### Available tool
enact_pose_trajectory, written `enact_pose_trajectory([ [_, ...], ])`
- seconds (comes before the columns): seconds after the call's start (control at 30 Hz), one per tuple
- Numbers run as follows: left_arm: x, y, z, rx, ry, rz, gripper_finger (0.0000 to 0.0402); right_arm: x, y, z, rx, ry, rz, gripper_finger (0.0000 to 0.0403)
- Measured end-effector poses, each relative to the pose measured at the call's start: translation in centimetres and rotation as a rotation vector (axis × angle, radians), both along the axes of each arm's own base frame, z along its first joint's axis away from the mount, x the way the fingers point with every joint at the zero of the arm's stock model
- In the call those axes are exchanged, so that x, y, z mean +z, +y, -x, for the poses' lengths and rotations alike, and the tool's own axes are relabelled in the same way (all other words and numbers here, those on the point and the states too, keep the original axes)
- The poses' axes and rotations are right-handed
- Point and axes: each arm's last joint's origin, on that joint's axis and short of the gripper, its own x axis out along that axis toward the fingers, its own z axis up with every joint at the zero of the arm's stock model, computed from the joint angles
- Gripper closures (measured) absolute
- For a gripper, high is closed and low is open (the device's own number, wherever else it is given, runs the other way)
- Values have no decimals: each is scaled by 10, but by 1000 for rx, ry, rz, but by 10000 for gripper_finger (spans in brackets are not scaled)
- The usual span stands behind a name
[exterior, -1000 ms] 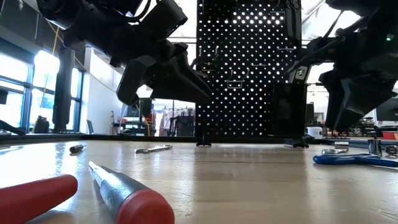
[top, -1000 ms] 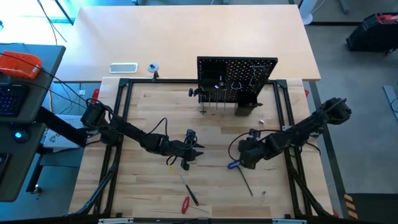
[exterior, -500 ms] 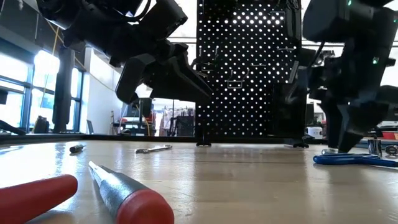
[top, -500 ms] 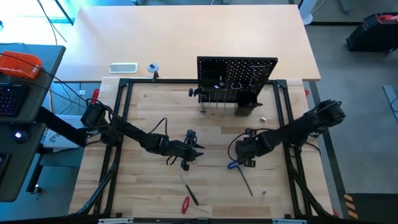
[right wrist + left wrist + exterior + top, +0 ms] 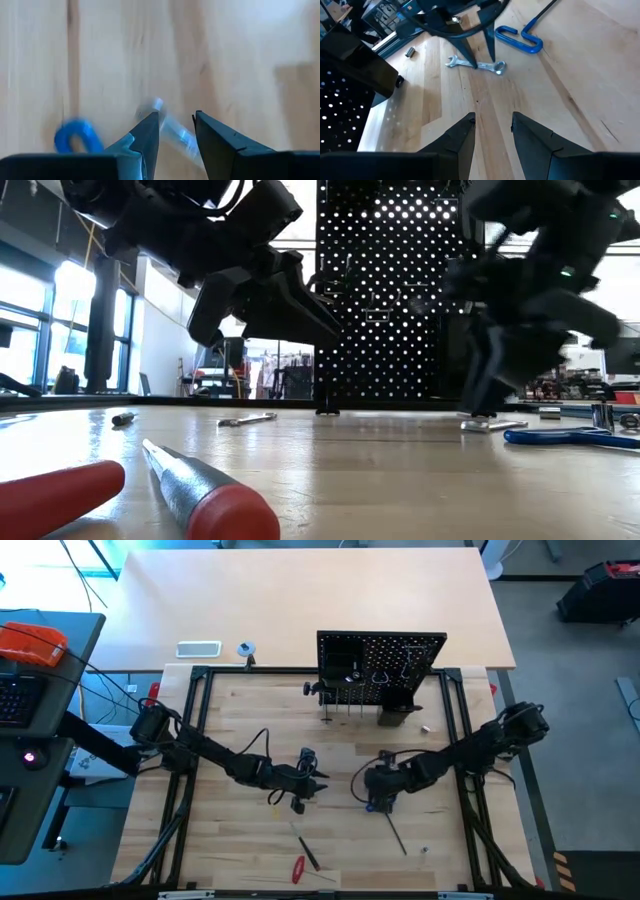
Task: Hang tools onto peg board
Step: Hang the silver combination wrench onto the pegboard
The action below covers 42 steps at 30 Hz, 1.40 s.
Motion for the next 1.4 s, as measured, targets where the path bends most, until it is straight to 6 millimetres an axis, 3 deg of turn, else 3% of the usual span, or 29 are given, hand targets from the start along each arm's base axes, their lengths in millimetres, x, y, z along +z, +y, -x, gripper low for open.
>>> enact_pose_trajectory([
  [0.1,0,1,0,5,-1,5,280,2,-2,-4,-15,-45,8,281],
  [0.6,-2,1,1,11,20,10,280,5,-6,1,95,123,0,281],
  [1.07,-3,1,1,7,31,21,280,5,-17,-5,137,117,-50,281],
  [1.4,-4,1,2,13,50,27,280,-17,-11,-21,160,77,-83,281],
])
